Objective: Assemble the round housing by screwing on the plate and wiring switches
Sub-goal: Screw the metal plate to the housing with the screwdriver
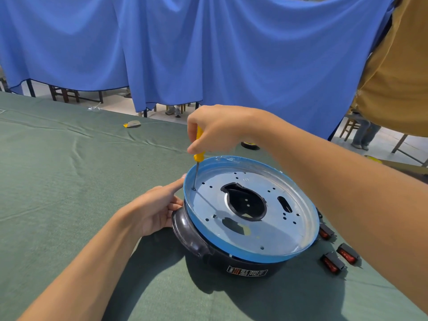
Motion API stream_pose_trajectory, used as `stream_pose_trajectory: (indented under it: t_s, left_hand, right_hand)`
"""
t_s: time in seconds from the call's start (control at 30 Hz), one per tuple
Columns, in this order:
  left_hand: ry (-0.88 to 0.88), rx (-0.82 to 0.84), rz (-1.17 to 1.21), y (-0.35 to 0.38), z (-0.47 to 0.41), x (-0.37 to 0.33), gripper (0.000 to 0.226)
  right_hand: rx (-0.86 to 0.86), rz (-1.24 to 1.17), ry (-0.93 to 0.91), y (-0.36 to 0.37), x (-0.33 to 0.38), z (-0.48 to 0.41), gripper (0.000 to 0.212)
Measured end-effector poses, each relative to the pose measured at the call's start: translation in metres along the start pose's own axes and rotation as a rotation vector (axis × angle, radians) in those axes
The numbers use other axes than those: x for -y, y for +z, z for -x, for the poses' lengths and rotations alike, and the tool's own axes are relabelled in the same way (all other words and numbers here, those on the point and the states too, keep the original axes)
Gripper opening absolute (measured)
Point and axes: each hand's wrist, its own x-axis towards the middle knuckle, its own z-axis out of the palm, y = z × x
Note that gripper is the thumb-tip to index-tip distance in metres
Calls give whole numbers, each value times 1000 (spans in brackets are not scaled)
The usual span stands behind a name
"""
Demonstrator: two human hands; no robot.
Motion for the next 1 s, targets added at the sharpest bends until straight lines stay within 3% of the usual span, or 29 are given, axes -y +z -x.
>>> stream_pose_trajectory:
  t_s: [0.13,0.23,0.37,0.47,0.53,0.6,0.7,0.77,0.87,0.93,1.0]
  left_hand:
    - [-41,67,-16,-3,2,-1,127]
    - [-42,101,-31,-1,5,-2,132]
    - [-40,93,-39,0,7,-4,118]
    - [-39,83,-45,1,8,-4,101]
    - [-39,77,-43,2,8,-3,91]
    - [-38,69,-38,1,8,-3,88]
    - [-39,59,-33,2,7,-3,93]
    - [-43,50,-34,3,7,-4,93]
    - [-38,45,-34,3,7,-3,90]
    - [-37,46,-35,3,7,-3,89]
    - [-34,43,-33,3,6,-2,89]
  right_hand:
    - [-171,-34,23,14,2,-1,32]
    - [-124,-84,90,14,0,-2,41]
    - [27,-100,58,1,-2,4,32]
    - [-82,-43,45,10,0,3,24]
    - [-150,-60,74,16,1,0,31]
    - [-92,-89,102,11,3,2,44]
    - [27,-189,61,0,4,8,35]
    - [-40,-195,11,0,5,10,29]
    - [-222,-7,32,13,5,6,21]
    - [-258,42,144,24,4,4,39]
    - [-227,62,199,24,1,5,43]
